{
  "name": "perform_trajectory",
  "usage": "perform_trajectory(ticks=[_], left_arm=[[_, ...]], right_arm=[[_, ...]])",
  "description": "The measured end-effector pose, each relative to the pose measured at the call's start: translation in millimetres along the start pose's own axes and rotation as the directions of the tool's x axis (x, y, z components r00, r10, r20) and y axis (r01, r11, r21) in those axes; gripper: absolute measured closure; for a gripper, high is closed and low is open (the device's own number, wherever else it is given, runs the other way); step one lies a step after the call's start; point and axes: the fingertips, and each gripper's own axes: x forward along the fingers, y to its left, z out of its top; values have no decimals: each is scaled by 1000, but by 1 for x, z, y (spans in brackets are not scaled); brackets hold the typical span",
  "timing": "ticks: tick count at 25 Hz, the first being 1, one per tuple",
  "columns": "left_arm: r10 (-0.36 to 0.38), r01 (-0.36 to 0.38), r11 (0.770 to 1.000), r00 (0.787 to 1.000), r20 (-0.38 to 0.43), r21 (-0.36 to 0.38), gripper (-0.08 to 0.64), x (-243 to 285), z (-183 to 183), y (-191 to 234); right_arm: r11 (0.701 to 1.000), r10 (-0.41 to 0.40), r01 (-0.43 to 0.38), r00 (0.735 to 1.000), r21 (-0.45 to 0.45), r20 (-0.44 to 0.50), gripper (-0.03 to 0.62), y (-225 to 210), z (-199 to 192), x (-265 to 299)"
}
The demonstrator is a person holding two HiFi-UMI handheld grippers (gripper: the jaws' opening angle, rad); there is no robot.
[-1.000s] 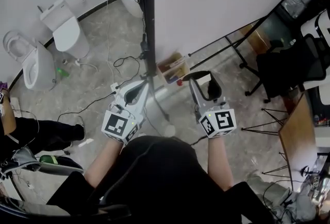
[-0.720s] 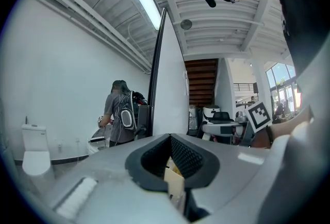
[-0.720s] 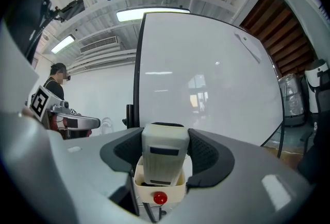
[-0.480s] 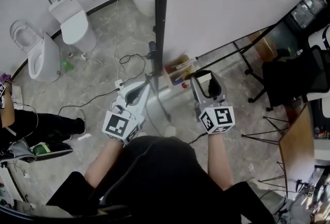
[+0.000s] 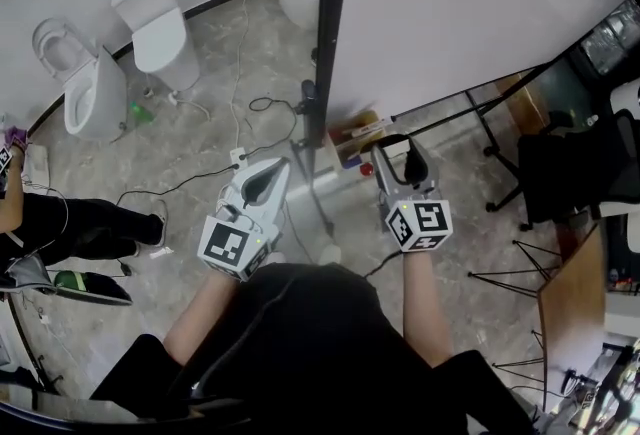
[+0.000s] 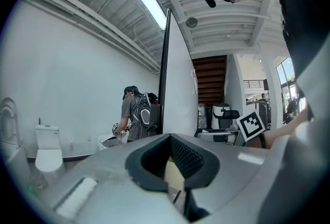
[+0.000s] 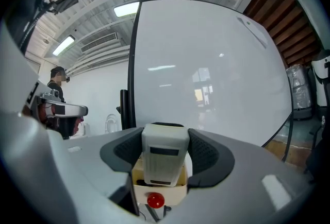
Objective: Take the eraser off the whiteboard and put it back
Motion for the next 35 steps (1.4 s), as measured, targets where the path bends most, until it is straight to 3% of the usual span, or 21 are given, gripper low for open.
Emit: perform_trajectory(ticks=[8, 18, 31, 35], left_arm=[[56, -56, 998, 998, -5, -33, 554, -5, -1, 6], [66, -65, 997, 997, -26, 33, 554, -8, -14, 12], [112, -113, 993, 994, -18, -20, 554, -11, -5, 15], [102, -101, 995, 995, -22, 27, 554, -13, -7, 17]], right_arm=[[1000, 18, -18, 1000, 2, -22, 318, -3, -13, 15], [1000, 13, -12, 998, 23, -66, 318, -14, -40, 24], [1000, 3, -3, 994, 2, -106, 314, -15, -57, 32], [1000, -6, 5, 994, -7, -112, 314, -15, -58, 32]])
